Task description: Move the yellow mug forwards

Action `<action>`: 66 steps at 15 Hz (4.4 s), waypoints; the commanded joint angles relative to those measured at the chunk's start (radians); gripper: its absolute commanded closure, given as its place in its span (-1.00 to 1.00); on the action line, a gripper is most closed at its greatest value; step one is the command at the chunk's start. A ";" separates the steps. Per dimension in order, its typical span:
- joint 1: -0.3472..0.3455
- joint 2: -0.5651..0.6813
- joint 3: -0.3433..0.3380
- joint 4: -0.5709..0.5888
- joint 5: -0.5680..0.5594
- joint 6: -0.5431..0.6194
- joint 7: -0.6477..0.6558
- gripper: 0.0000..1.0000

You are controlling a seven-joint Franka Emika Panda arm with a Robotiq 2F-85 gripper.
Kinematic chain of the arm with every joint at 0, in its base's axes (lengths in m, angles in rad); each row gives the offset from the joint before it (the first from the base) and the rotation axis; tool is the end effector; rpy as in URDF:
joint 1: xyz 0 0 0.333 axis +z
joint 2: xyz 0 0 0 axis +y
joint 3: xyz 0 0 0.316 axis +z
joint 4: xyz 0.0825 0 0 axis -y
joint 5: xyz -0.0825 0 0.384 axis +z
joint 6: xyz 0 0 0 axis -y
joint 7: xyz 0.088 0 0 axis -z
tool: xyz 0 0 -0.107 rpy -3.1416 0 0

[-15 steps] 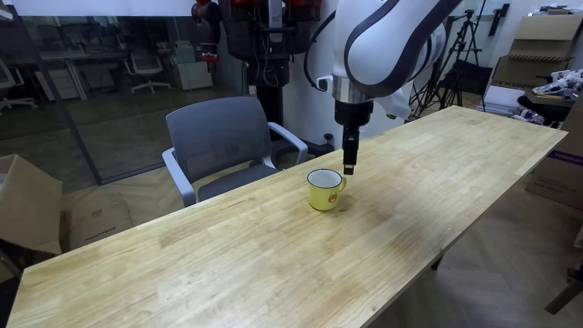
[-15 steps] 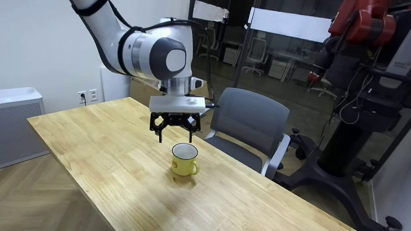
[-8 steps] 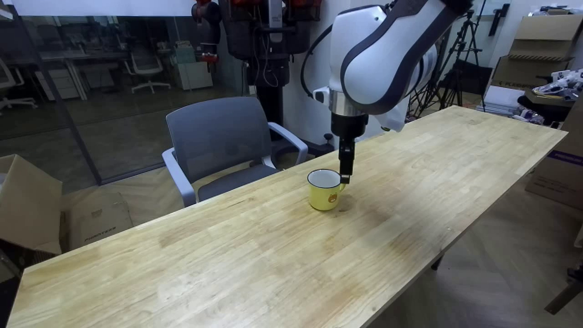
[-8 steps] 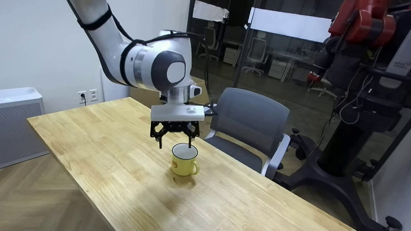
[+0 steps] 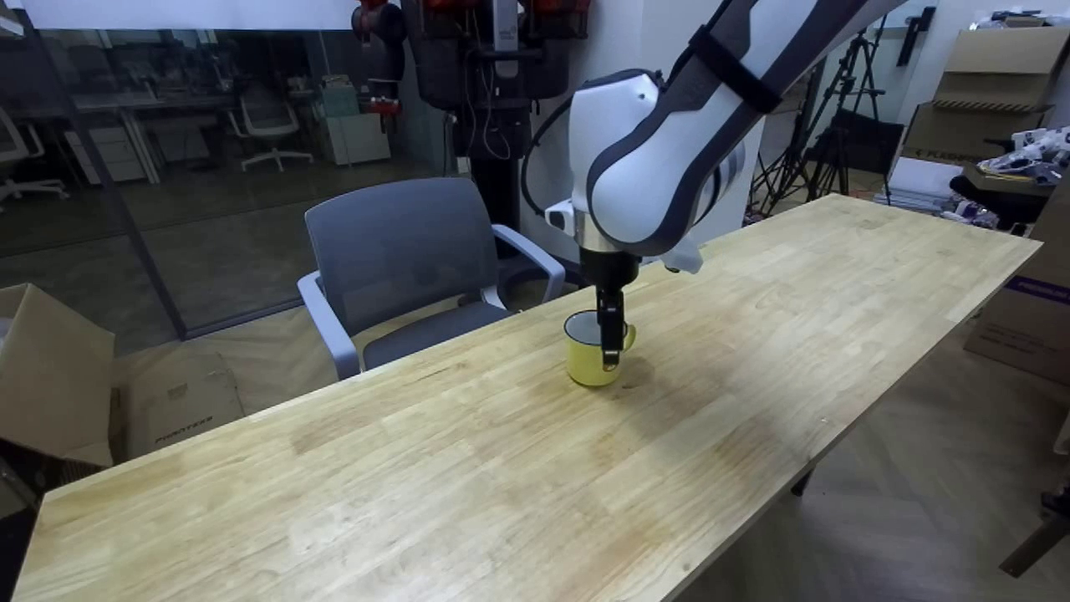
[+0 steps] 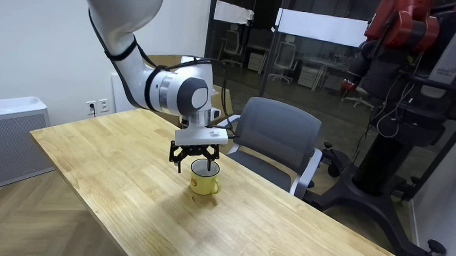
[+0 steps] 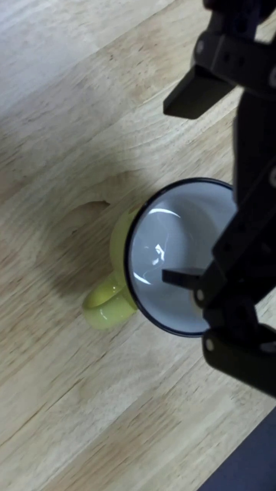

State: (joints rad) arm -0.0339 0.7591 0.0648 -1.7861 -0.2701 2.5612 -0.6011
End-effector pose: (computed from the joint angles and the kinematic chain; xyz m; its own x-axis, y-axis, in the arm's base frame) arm 0.6505 0.0216 0.1293 0.6695 0.7410 -0.0523 0.7420 -0.6638 0.0939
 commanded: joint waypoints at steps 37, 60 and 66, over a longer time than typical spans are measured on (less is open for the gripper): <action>0.135 -0.012 -0.148 -0.055 0.045 0.025 0.538 0.95; 0.040 -0.192 -0.026 -0.298 0.223 -0.087 0.490 -0.53; 0.082 -0.296 -0.068 -0.356 0.185 -0.062 0.571 -1.00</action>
State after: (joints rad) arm 0.0262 0.5530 0.0157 -2.0775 -0.0706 2.4862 -0.0961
